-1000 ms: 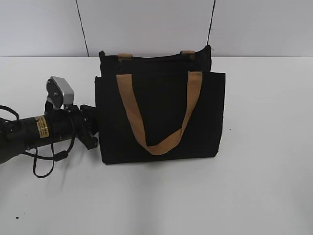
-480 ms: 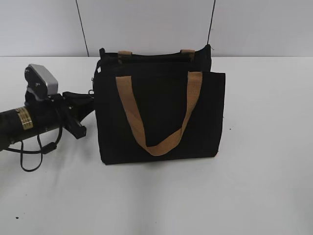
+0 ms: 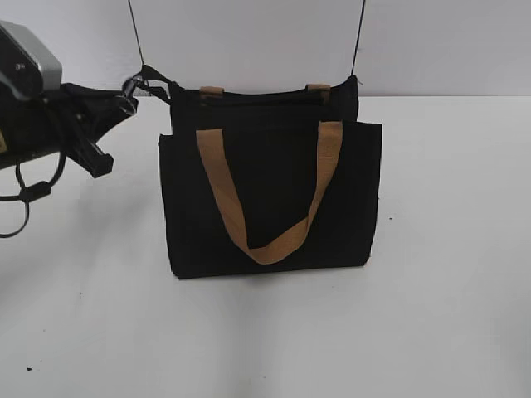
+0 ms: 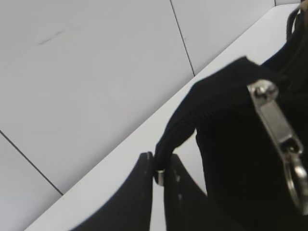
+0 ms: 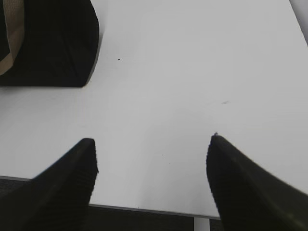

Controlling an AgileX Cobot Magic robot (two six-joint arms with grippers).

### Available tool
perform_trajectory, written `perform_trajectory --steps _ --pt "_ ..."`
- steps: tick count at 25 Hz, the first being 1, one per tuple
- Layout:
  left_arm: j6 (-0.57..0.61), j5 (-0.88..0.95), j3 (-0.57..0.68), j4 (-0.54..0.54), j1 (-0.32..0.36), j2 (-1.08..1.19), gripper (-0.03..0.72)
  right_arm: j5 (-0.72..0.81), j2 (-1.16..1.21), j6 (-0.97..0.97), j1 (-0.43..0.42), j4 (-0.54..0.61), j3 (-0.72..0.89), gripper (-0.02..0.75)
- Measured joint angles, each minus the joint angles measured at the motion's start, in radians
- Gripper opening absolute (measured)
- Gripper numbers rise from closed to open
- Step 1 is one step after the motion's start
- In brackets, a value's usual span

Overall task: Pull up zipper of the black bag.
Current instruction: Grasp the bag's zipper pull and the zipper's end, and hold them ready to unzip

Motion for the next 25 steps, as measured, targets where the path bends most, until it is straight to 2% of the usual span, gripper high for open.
perform_trajectory --steps 3,8,13,17,20,22,25 --pt "-0.017 0.116 0.0 0.025 0.0 -0.098 0.035 0.0 0.0 0.0 0.0 0.0 0.0 0.545" --pt "-0.147 0.205 0.0 0.13 0.0 -0.235 0.035 0.0 0.0 0.002 0.0 0.008 0.0 0.545" --pt "-0.26 0.297 -0.001 0.178 0.0 -0.337 0.034 -0.019 0.0 0.005 0.0 0.101 -0.001 0.545" --pt "-0.363 0.348 -0.03 0.227 0.0 -0.368 0.034 -0.177 0.036 0.007 0.0 0.236 -0.018 0.545" --pt "-0.503 0.36 -0.07 0.357 -0.004 -0.368 0.034 -0.339 0.151 0.0 0.0 0.345 -0.019 0.545" --pt "-0.586 0.368 -0.101 0.426 -0.009 -0.37 0.034 -0.408 0.25 -0.049 0.0 0.413 -0.023 0.545" --pt "-0.64 0.374 -0.127 0.474 -0.011 -0.386 0.034 -0.45 0.425 -0.196 0.0 0.492 -0.062 0.545"
